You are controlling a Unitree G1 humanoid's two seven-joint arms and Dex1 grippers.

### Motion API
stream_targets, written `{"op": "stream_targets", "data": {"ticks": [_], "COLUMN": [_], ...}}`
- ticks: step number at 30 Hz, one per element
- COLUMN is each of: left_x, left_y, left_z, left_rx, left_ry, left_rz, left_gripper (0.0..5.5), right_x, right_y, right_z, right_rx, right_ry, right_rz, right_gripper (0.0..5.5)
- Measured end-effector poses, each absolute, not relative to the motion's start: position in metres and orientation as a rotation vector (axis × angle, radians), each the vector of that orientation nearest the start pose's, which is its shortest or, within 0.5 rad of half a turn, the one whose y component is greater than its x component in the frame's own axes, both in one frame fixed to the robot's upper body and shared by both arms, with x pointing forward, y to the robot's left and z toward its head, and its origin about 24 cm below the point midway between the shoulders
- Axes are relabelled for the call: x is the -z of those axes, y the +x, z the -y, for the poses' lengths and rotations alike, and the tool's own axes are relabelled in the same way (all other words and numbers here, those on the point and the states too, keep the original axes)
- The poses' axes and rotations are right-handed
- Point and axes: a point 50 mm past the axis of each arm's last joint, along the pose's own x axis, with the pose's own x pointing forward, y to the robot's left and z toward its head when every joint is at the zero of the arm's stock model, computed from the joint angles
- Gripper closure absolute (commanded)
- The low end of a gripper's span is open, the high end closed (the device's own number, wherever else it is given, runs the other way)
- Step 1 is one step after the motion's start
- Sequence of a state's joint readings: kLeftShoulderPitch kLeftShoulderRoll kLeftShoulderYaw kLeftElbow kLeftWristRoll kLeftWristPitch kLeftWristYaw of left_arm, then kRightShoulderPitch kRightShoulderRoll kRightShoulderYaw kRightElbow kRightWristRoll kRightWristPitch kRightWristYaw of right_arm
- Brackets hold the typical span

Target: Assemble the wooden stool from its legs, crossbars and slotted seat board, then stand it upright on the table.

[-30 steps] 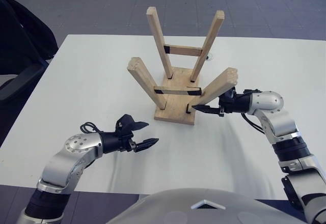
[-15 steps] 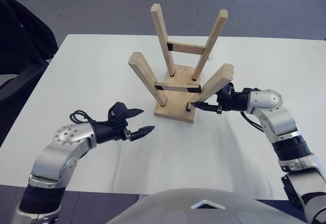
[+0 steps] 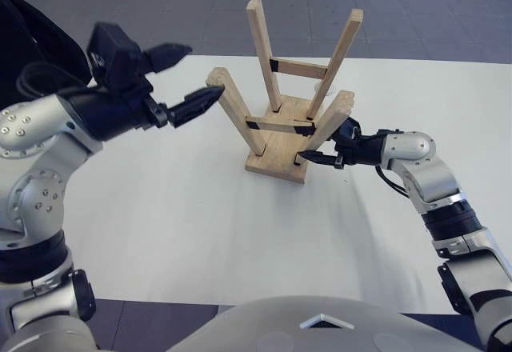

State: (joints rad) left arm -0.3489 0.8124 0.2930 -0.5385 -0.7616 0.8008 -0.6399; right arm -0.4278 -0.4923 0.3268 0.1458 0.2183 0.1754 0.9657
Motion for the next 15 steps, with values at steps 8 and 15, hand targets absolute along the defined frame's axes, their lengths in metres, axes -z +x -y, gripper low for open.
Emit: {"op": "stream_targets", "data": {"ticks": [8,15], "left_x": [-0.255,-0.206], "left_y": [0.254,0.268], "left_z": [-0.161,-0.102], "left_rx": [0.775,0.758], "left_ry": [0.306,0.630], "left_rz": [0.160,0.178], "left_gripper": [1.73,2.70], "right_x": [-0.086,-0.087], "right_y": [0.292,0.294], "right_z": [0.127,0.125], "right_rx": [-1.225,-1.214], "right_ry": [-0.355,-0.343], "right_rz": [-0.185,-0.193], "right_gripper": [3.48,3.48]}}
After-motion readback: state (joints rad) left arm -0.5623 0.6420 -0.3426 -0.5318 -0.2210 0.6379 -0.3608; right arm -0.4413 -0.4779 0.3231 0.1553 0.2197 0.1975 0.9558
